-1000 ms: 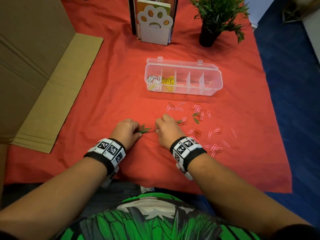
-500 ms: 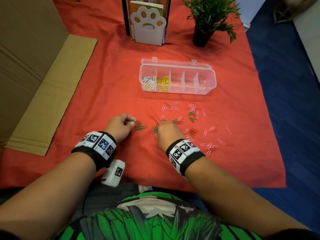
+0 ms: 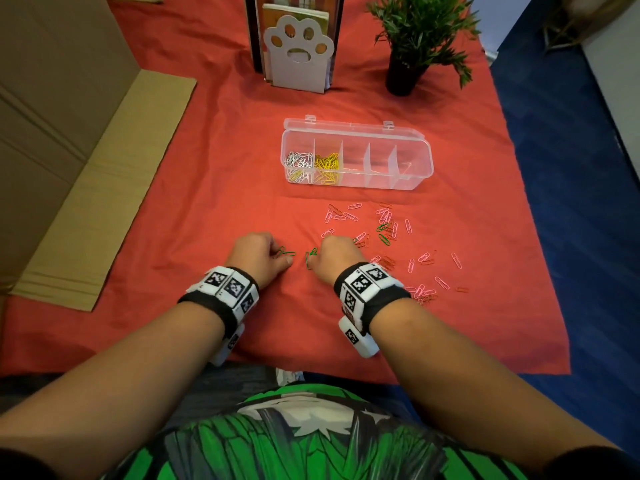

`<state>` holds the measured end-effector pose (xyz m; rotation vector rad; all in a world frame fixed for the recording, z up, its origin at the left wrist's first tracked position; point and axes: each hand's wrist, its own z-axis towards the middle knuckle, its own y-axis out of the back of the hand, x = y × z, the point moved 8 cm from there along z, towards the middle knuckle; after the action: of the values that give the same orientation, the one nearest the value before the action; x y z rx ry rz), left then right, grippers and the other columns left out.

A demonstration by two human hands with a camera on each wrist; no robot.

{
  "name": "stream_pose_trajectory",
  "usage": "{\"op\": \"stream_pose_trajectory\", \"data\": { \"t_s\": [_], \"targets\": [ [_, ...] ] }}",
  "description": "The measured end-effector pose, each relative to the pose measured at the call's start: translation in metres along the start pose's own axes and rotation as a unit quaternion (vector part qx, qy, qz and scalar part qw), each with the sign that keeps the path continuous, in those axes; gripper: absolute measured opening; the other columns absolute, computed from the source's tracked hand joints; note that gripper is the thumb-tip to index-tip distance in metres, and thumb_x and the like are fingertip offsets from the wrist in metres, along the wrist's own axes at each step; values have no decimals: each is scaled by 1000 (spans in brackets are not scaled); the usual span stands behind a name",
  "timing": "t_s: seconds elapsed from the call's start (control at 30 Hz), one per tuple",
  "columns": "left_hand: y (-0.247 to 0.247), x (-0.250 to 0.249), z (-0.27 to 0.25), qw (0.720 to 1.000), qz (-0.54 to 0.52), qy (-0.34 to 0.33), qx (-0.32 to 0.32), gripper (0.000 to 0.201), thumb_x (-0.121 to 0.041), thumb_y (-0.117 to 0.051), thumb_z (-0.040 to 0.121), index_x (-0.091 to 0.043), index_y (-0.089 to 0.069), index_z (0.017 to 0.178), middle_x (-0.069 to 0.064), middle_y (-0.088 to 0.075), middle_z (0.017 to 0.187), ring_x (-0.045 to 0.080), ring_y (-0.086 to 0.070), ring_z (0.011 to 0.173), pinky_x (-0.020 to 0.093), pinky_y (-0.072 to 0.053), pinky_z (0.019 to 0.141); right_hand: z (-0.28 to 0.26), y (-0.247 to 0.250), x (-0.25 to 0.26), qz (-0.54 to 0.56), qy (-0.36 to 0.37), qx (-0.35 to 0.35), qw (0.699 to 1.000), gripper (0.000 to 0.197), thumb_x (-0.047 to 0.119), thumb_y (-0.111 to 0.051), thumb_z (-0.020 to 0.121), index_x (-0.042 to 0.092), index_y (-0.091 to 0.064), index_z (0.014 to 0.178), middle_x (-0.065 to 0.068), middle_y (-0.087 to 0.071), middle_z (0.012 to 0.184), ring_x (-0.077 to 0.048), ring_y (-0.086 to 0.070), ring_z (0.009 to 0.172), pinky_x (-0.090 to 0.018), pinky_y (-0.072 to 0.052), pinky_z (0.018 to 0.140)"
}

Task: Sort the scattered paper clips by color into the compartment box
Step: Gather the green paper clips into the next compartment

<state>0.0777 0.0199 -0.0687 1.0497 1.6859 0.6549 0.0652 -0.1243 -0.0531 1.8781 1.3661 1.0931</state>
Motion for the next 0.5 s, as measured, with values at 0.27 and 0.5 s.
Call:
{"op": "stream_pose_trajectory", "data": {
  "t_s": [0.27,0.5],
  "targets": [
    [-6,-8,-1,998,46,-32,-2,21,-28,-63,82,-7,-64,85,19,-68,95,35,-61,93,37,-46,80,-2,1,24,-66,62,-24,996,29,4,-44,90,-5,-55,115,-20,-58,122,-34,-55,116,-38,-45,95],
    [-8,5,2,989,-133,29,64,20,-28,-56,89,-9,-62,86,9,-61,78,25,-55,71,30,-39,66,12,-2,-10,99,-2,36,994,18,14,-48,88,4,-63,89,-20,-65,96,-30,-61,92,-32,-46,78]
  ]
}}
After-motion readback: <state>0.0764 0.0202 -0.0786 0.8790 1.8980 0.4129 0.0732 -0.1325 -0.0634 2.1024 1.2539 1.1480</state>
